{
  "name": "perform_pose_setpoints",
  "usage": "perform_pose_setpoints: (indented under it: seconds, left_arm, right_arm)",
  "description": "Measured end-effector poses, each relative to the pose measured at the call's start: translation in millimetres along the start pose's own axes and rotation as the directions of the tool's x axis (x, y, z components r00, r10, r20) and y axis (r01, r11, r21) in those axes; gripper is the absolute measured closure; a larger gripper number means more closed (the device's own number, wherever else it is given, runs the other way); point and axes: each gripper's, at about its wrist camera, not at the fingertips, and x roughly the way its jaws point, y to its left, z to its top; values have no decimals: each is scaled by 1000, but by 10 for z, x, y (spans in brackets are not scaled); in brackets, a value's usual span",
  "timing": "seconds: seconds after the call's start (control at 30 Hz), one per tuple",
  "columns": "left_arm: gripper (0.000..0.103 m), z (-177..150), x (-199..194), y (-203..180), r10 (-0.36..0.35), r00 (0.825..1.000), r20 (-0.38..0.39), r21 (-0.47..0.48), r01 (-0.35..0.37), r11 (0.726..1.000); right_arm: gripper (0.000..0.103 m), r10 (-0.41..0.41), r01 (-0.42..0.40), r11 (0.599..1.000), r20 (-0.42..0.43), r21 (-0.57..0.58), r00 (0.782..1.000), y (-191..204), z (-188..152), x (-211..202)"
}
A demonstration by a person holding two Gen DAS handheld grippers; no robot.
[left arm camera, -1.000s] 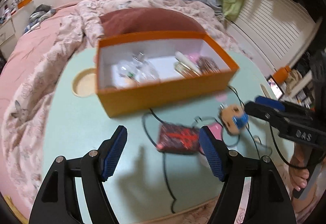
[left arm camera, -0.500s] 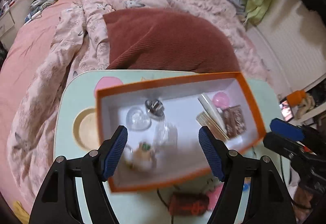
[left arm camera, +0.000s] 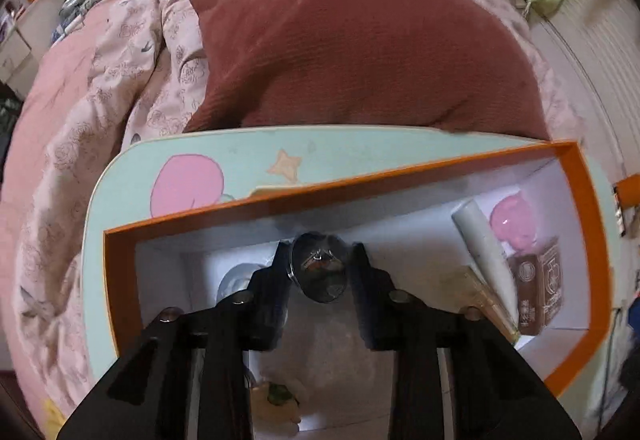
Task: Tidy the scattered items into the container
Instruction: 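Grasp the silver metal piece in the box with the left gripper, then grasp the clear glass heart in the box with the right gripper while the left gripper holds the silver piece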
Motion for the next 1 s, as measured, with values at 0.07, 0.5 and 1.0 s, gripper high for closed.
perform_pose_setpoints:
  seconds: [0.07, 0.5, 1.0]
  left_arm:
    - [74, -7, -27, 14, -33, 999, -1, -4, 33, 999]
    - [74, -750, -1528, 383, -255, 925, 280, 37, 255, 966]
    - [74, -1829, -1266, 805, -284, 932, 225, -49, 302, 952]
  right_arm:
    - [62, -7, 7, 1000, 5, 0, 1000, -1, 0, -7]
    - [62, 29, -41, 993, -112, -110, 993, 660, 253, 495]
    - [60, -111, 22, 973, -378, -231, 919, 1476, 493, 1854]
